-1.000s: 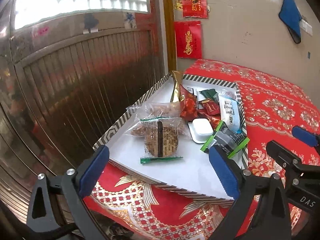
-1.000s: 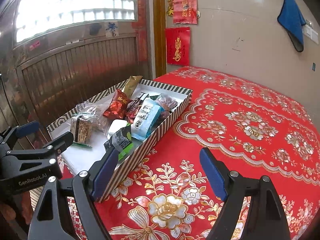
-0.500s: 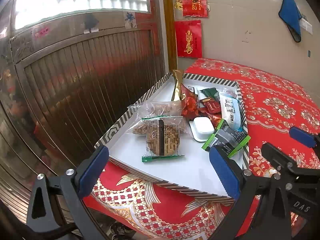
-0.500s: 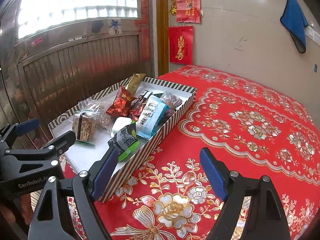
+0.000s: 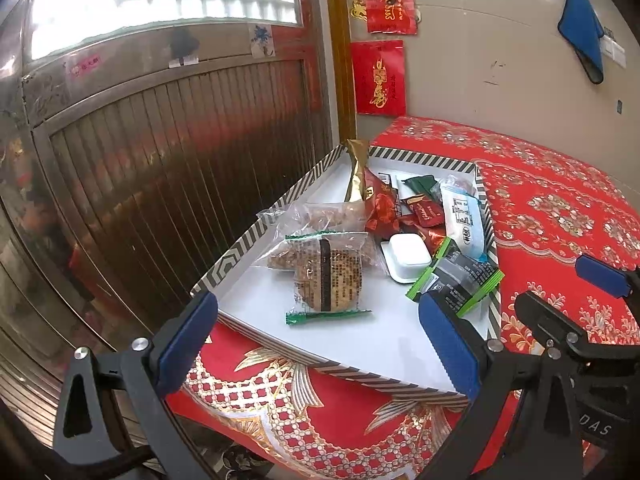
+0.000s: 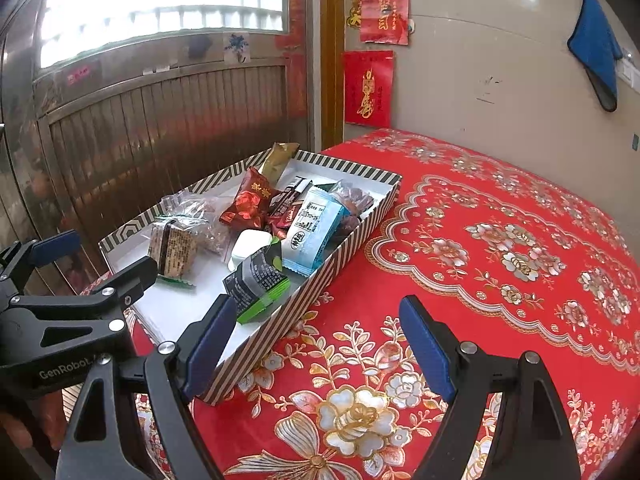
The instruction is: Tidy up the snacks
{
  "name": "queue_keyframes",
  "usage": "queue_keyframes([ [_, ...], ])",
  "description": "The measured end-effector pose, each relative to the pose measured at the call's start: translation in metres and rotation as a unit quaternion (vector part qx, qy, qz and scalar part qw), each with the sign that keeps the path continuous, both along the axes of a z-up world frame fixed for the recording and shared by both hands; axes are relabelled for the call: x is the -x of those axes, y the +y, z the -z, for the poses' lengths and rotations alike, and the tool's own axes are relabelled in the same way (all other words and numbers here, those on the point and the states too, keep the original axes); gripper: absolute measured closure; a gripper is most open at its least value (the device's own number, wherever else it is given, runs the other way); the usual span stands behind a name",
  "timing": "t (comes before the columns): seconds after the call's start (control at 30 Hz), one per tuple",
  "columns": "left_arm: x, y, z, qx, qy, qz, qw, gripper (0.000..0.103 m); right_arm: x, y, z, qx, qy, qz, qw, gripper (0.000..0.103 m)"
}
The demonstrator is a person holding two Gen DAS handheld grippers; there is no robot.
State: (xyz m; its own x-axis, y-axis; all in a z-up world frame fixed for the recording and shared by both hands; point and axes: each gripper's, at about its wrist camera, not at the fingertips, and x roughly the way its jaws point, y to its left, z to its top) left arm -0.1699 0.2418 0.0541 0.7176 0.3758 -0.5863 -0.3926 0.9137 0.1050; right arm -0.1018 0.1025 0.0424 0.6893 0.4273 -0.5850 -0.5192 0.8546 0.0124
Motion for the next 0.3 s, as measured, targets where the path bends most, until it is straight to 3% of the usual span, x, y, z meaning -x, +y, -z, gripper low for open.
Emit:
queue_keyframes([
  [0.3, 0.0001, -0.0092, -0.0039, -0.020, -0.009, 0.006, 0.9997, 0.002, -0.0011, -0.0053, 0.0002, -0.003, 0.004, 0.005, 1.000, 0.019],
])
